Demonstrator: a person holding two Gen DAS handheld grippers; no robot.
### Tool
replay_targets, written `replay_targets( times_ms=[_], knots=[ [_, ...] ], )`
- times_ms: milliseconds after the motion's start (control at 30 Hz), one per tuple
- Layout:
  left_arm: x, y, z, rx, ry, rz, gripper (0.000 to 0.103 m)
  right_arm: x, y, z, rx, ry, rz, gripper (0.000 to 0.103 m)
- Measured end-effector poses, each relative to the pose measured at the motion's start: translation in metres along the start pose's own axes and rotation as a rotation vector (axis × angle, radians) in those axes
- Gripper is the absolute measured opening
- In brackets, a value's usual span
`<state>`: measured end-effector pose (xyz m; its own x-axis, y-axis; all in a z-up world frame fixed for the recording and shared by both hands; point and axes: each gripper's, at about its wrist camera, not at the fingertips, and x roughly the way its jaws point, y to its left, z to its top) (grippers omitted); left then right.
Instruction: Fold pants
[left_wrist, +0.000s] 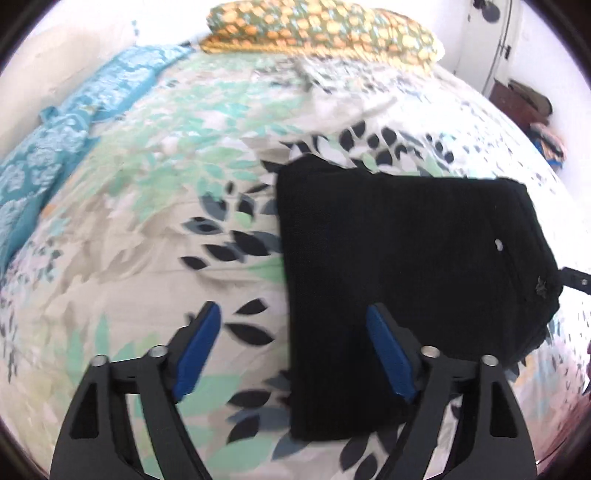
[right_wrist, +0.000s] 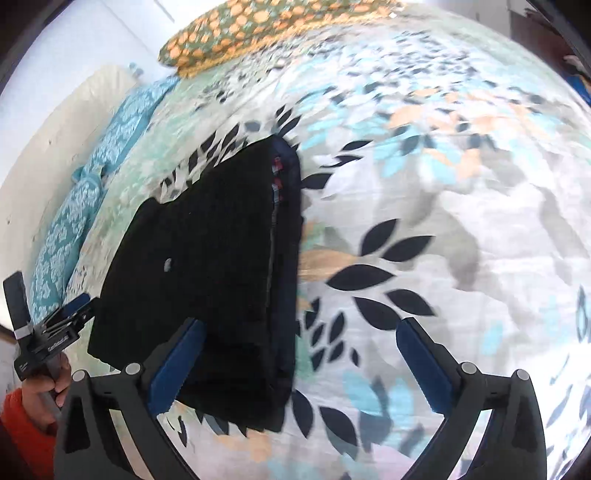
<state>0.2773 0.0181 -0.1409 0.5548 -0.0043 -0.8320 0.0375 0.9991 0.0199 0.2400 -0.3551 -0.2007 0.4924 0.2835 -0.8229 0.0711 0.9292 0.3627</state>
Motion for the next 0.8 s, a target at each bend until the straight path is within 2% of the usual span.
replay_targets(
  times_ms=[67, 133, 233, 333, 433, 500, 600, 800],
  knots=[
    [-0.026, 0.003, -0.011, 0.02, -0.08, 0.076, 0.094, -0.034, -0.005, -0.021, 0.0, -0.075, -0.045, 0.103],
    [-0.051, 0.005, -0.014, 0.005, -0.128, 0.098, 0.097, -0.061, 0.001, -0.024, -0.016, -0.12, -0.08, 0.103],
    [-0.081, 0.003, -0.004, -0.044, -0.154, 0.067, 0.097, -0.09, 0.027, -0.023, -0.054, -0.147, -0.126, 0.103],
    [-0.114, -0.003, 0.006, -0.039, -0.191, 0.051, 0.097, -0.113, 0.075, -0.009, -0.131, -0.188, -0.159, 0.103],
    [-0.152, -0.008, 0.006, -0.039, -0.225, 0.048, 0.098, -0.137, 0.117, -0.01, -0.224, -0.224, -0.188, 0.103],
    [-0.171, -0.009, 0.001, -0.035, -0.24, 0.075, 0.1, -0.148, 0.149, -0.014, -0.274, -0.246, -0.206, 0.103],
    [-0.197, -0.009, -0.012, -0.033, -0.26, 0.062, 0.101, -0.161, 0.182, -0.026, -0.32, -0.268, -0.226, 0.103],
    [-0.212, -0.013, -0.041, 0.026, -0.218, 0.039, 0.101, -0.168, 0.203, -0.075, -0.294, -0.247, -0.229, 0.103]
  ],
)
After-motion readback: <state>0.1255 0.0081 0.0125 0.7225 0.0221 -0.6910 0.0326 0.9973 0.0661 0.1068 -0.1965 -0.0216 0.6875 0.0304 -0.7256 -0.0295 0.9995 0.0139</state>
